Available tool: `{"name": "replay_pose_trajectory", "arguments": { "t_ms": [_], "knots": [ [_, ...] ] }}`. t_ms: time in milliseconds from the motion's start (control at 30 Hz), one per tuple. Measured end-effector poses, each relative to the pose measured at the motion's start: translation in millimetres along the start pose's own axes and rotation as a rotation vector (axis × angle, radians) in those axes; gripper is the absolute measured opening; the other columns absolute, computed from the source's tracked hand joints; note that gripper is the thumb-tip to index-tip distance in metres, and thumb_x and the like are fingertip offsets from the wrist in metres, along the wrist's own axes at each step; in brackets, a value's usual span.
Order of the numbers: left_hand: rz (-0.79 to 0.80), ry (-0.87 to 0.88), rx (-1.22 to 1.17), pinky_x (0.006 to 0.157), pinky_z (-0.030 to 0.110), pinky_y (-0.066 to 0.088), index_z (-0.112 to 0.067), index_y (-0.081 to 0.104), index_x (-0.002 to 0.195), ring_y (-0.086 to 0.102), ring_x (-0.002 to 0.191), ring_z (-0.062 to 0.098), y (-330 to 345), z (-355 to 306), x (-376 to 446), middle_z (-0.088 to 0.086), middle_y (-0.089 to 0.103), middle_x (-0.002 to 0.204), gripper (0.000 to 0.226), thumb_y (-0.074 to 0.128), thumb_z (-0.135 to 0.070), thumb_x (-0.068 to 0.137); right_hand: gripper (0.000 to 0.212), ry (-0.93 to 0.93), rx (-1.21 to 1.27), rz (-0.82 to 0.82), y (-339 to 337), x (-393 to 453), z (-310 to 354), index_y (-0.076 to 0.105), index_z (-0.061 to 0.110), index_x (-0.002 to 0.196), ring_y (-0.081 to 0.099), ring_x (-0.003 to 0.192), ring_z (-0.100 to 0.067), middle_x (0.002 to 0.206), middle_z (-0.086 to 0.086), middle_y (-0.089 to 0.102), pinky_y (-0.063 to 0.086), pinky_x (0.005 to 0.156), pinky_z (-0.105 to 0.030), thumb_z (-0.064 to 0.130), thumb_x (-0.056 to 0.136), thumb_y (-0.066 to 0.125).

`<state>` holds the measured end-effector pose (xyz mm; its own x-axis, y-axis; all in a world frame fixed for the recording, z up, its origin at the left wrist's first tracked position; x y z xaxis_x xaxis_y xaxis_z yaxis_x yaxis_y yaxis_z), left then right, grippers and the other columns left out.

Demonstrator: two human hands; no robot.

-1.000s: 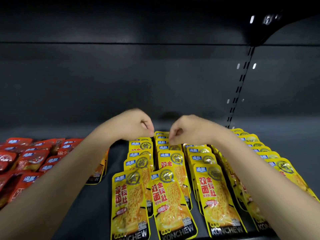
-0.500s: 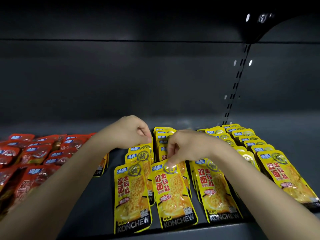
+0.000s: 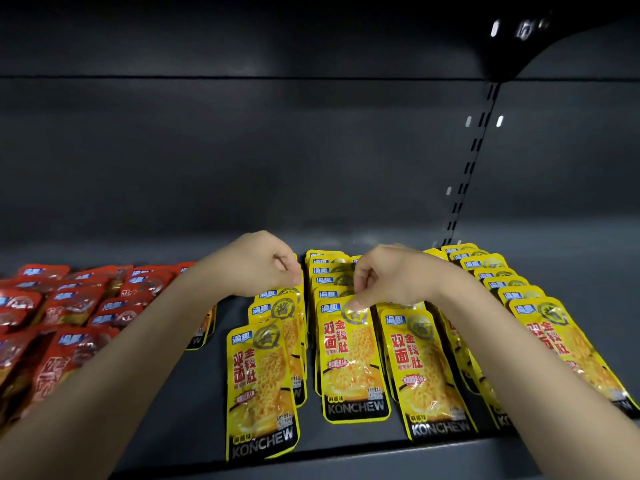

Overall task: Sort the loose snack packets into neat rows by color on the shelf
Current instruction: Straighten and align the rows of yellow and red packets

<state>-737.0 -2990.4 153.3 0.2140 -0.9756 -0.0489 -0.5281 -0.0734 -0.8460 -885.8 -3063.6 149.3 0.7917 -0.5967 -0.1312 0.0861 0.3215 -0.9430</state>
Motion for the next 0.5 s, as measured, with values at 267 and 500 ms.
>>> {"name": "replay_pose_trajectory", "arguments": {
  "t_ms": [267, 500],
  "knots": [
    [-0.028, -0.066, -0.039, 0.078, 0.021, 0.049, -0.020, 0.073, 0.087, 0.065, 0.081, 0.005, 2, -2, -7, -0.007, 0.071, 0.083, 0.007, 0.069, -0.025, 0.085, 0.020, -0.052, -0.022, 0.038, 4, 1, 0, 0.065, 0.020, 0.080, 0.043, 0.057, -0.003, 0.063, 0.009, 0.049, 0.033, 0.050, -0.021, 0.038, 0.076, 0.075],
    [-0.078, -0.100, -0.038, 0.081, 0.025, 0.049, -0.016, 0.073, 0.089, 0.065, 0.084, 0.005, -5, -2, -26, -0.009, 0.070, 0.084, 0.010, 0.067, -0.024, 0.086, 0.016, -0.086, -0.008, 0.002, -21, 6, 5, 0.067, 0.022, 0.081, 0.051, 0.065, -0.009, 0.070, 0.007, 0.056, 0.037, 0.053, -0.023, 0.038, 0.080, 0.071]
  ]
}}
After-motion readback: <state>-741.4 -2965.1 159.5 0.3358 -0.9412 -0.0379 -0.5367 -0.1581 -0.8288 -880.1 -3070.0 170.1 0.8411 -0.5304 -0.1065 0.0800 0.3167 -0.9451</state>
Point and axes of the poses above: each hand's wrist, its own x-axis towards the middle knuckle, its own y-axis out of the palm, z = x × y, the point moved 6 cm from there along x, towards the middle knuckle
